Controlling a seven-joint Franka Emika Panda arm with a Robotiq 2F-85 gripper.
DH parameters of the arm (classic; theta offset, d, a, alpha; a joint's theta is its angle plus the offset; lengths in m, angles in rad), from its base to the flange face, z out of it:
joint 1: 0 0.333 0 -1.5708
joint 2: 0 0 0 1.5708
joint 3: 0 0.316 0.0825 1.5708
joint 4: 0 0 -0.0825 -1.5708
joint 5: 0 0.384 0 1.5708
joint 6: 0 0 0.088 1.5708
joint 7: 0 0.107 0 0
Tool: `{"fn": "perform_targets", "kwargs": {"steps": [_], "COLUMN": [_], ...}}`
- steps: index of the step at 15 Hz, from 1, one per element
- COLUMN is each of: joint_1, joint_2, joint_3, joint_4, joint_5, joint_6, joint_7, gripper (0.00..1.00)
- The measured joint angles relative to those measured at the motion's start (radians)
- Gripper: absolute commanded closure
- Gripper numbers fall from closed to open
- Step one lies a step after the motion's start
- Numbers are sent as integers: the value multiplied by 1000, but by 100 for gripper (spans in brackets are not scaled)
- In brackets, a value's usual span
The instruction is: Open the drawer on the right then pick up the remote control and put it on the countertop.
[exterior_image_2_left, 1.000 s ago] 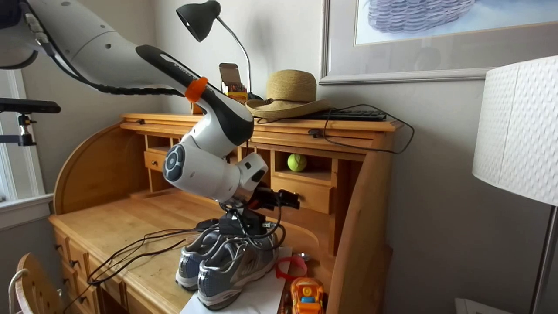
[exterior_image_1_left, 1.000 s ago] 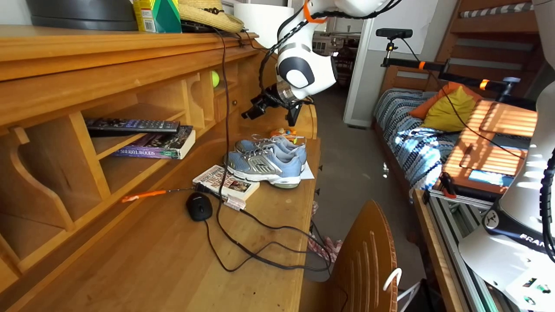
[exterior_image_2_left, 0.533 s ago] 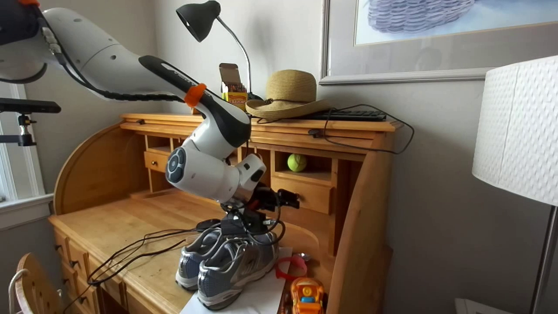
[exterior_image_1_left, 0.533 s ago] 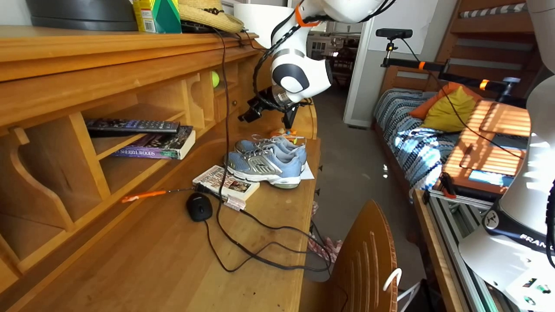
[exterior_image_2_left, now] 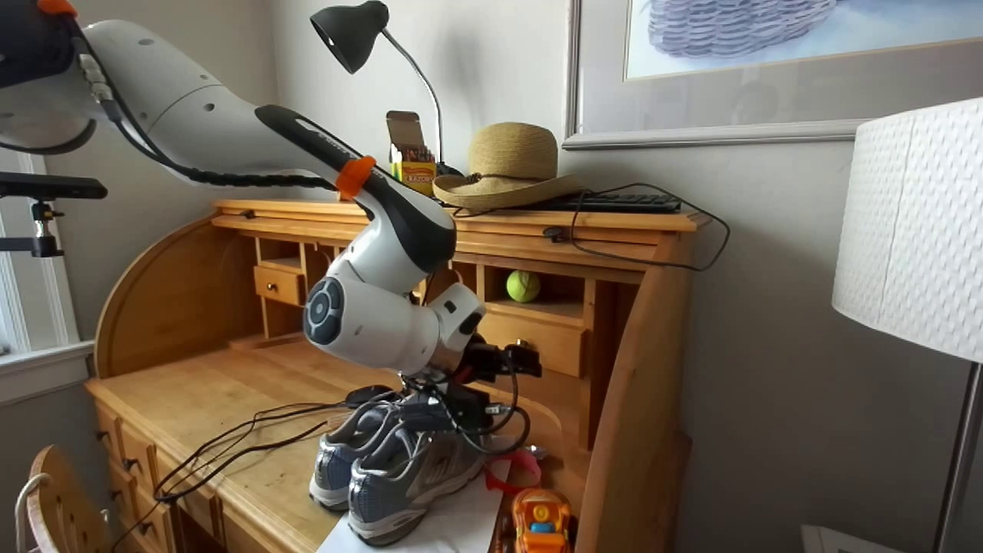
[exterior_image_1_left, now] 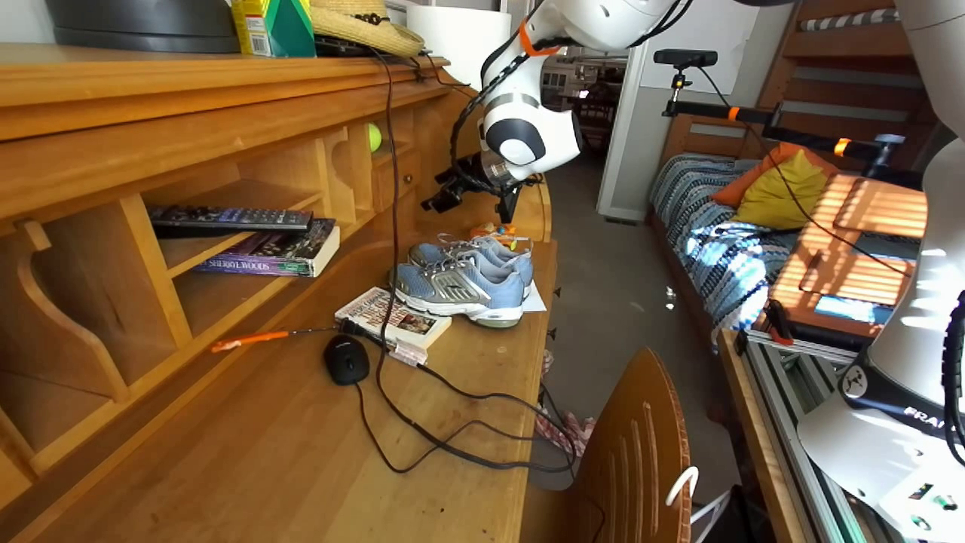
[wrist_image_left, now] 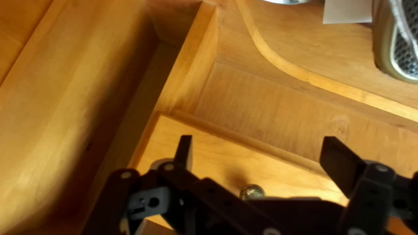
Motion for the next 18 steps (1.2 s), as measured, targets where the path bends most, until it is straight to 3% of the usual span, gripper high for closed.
{"fn": "perform_targets", "kwargs": {"steps": [5,6,7,9,11,16,18], "joint_1": [-50,-50,-48,-46,-44,-46,-47], "joint_2": [0,0,0,0,0,0,0], "joint_3": [57,62,66,73,77,77,76], "joint_4": [44,49,53,61,68,81,82], "joint_5": [-56,-59,-60,-60,-60,-59,-59], "joint_6": [0,0,0,0,0,3,3], "joint_7": [24,32,40,47,57,82,84], "gripper": [16,25,27,52,58,99,94]}}
